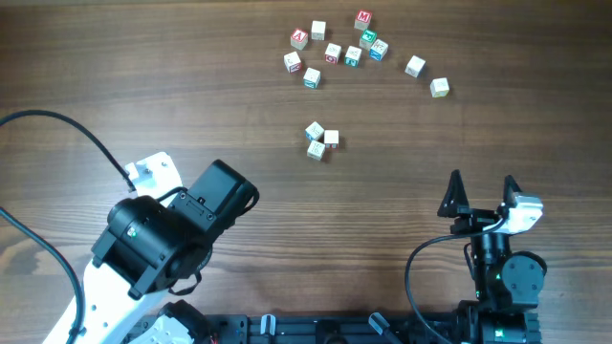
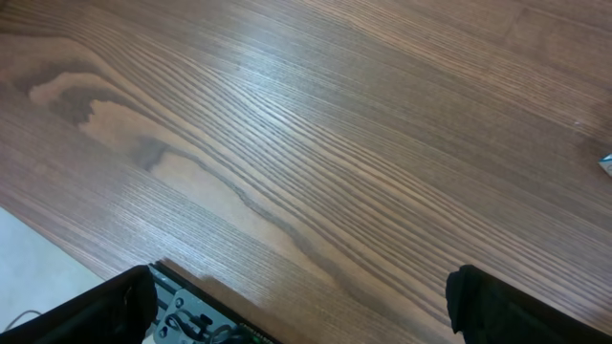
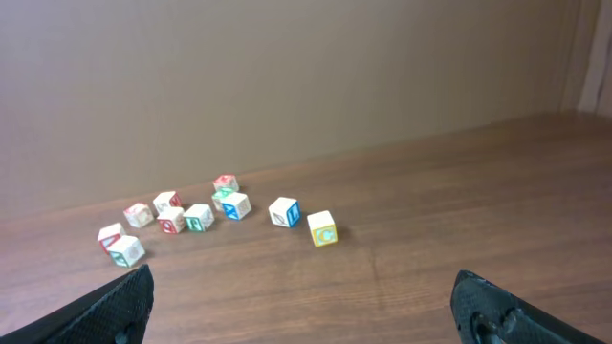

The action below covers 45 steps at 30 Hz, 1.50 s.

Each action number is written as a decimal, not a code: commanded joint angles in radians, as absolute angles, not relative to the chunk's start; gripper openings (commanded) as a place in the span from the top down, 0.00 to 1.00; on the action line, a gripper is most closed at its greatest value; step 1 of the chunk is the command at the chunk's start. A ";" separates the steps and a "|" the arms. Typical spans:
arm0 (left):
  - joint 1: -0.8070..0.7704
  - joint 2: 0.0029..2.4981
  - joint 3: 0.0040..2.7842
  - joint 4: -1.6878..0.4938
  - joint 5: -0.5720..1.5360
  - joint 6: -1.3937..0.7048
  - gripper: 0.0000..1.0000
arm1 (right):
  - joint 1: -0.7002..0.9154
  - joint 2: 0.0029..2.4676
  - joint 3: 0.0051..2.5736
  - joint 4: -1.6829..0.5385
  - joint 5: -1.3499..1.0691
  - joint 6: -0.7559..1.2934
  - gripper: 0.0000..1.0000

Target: Form a circle

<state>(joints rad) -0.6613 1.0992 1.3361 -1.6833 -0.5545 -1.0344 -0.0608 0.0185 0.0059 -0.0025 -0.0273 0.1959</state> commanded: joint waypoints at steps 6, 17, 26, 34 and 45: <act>-0.663 1.095 1.334 -1.684 -0.560 -1.048 0.00 | -0.065 0.023 0.005 0.001 -0.054 0.216 0.00; -0.671 1.087 1.334 -1.684 -0.723 -0.900 0.00 | -0.065 0.023 0.005 0.001 -0.054 0.216 0.00; -0.466 0.946 1.269 -1.482 -0.664 -0.897 0.00 | -0.065 0.023 0.005 0.002 -0.054 0.216 0.01; -0.215 0.478 0.598 -0.622 -0.287 -0.437 0.00 | -0.065 0.023 0.005 0.001 -0.054 0.216 0.00; 0.014 0.126 0.157 -0.213 -0.176 -0.273 0.00 | -0.065 0.023 0.005 0.001 -0.054 0.216 0.00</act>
<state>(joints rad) -0.0383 0.1631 0.2111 -0.2455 -0.2085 -0.3527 -0.0616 0.0235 0.0063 -0.0006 -0.0380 0.2081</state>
